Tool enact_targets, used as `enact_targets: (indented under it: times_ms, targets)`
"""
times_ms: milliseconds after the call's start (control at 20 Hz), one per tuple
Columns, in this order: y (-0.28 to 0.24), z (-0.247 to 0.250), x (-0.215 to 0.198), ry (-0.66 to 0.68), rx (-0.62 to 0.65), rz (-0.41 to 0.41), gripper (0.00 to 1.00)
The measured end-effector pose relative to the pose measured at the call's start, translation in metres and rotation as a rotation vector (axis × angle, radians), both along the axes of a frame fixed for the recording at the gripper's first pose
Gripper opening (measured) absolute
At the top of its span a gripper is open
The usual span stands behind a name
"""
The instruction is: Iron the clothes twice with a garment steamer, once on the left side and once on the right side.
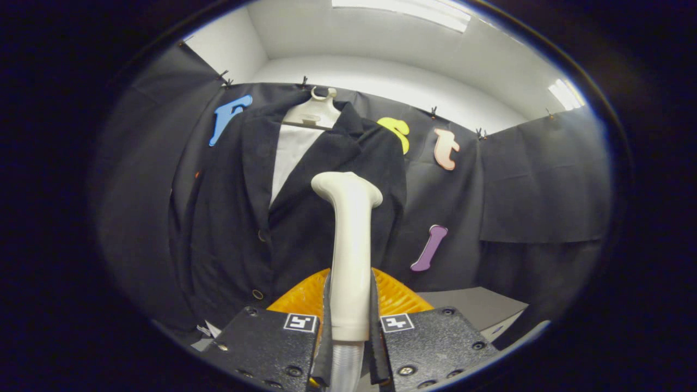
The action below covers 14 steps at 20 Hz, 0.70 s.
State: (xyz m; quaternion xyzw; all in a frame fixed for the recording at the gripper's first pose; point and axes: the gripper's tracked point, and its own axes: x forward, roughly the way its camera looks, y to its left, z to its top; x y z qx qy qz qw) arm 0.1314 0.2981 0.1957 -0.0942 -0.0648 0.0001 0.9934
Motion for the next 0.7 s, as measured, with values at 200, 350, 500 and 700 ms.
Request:
enact_targets:
  times_ms: [200,350,500,700]
  targets:
    - [0.0,-0.029,-0.004,0.043,-0.004,-0.001,0.29]
    - [0.001,-0.048,-0.006,0.068,-0.016,0.009,0.3]
    - [0.004,-0.072,-0.01,0.097,-0.023,0.008,0.29]
    - [0.009,-0.104,-0.021,0.138,-0.05,0.021,0.29]
